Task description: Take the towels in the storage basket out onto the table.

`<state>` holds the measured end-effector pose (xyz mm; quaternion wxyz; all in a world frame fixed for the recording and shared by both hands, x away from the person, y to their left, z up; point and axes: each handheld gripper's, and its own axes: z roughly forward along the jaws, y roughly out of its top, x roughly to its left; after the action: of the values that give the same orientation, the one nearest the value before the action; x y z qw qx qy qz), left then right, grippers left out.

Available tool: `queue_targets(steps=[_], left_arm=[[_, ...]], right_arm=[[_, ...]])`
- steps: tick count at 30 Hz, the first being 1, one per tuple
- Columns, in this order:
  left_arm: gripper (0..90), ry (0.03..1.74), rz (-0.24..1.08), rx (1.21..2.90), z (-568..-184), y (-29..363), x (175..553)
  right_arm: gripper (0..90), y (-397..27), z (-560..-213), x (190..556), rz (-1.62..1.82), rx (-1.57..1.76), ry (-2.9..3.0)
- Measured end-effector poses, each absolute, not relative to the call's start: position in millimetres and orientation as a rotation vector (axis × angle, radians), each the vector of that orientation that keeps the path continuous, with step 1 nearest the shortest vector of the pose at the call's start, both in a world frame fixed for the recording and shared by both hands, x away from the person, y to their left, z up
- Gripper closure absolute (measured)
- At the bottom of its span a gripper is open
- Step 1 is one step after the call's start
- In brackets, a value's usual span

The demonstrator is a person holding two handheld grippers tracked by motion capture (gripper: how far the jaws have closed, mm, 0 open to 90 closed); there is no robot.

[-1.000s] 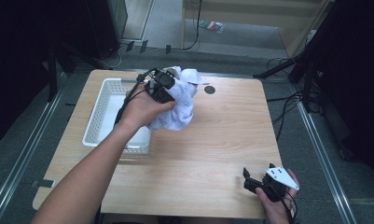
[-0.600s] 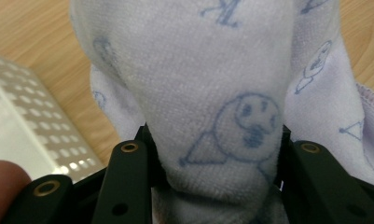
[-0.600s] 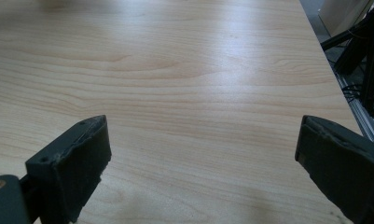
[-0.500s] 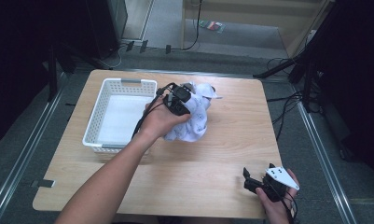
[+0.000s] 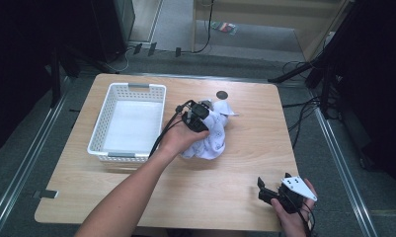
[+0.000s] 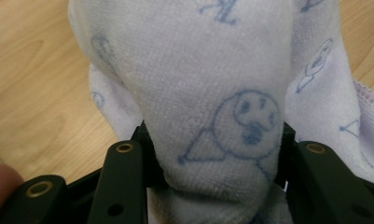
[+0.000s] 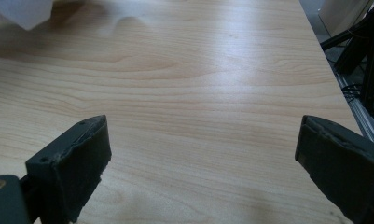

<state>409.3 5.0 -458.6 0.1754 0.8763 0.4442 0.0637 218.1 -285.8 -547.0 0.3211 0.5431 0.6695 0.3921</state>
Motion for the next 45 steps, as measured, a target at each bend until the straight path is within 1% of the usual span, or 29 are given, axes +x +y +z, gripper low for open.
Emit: queue_targets(steps=[5, 8, 9, 10, 12, 13, 14, 15, 18, 20, 23, 29, 33, 37, 39, 45], left_arm=[[52.4, 1.250, 0.158, 2.506, -473, 0, 408], [45.5, 1.237, 0.149, 2.507, -476, -2, 406], [41.9, 1.232, 0.155, 2.500, -477, -3, 405], [36.5, 1.239, 0.154, 2.506, -476, -3, 405], [20.5, 1.247, 0.132, 2.485, -473, -4, 404], [20.5, 1.245, 0.113, 2.479, -470, -3, 404], [11.1, 1.248, 0.114, 2.467, -467, -3, 403], [11.1, 1.251, 0.130, 2.458, -464, -2, 402], [0.0, 1.262, 0.128, 2.433, -456, 4, 401], [0.0, 1.261, 0.159, 2.409, -451, 8, 398], [0.0, 1.256, 0.257, 2.392, -438, 21, 390], [0.0, 1.285, 0.276, 2.348, -430, 39, 386], [0.0, 1.298, 0.312, 2.330, -423, 59, 380], [0.0, 1.311, 0.329, 2.316, -420, 70, 376], [0.0, 1.320, 0.363, 2.308, -419, 77, 375], [0.0, 1.347, 0.383, 2.266, -416, 102, 369]], right_arm=[[3.4, -286, -547, 218, 1.030, 1.427, 1.759], [3.3, -286, -547, 218, 1.028, 1.430, 1.757], [3.3, -286, -547, 218, 1.028, 1.431, 1.756], [3.3, -286, -547, 219, 1.027, 1.430, 1.755], [3.3, -286, -547, 218, 1.028, 1.430, 1.755], [3.3, -286, -547, 218, 1.028, 1.430, 1.755], [3.3, -286, -547, 218, 1.028, 1.432, 1.754], [3.3, -286, -547, 218, 1.028, 1.432, 1.754], [3.3, -286, -547, 218, 1.028, 1.429, 1.755], [3.3, -286, -547, 218, 1.028, 1.429, 1.755], [3.3, -286, -547, 218, 1.027, 1.429, 1.755], [3.3, -285, -547, 219, 1.023, 1.431, 1.755], [3.3, -285, -547, 219, 1.020, 1.431, 1.755], [3.3, -285, -547, 219, 1.019, 1.431, 1.756], [3.3, -285, -547, 219, 1.020, 1.433, 1.755], [3.3, -285, -547, 219, 1.020, 1.435, 1.753]])
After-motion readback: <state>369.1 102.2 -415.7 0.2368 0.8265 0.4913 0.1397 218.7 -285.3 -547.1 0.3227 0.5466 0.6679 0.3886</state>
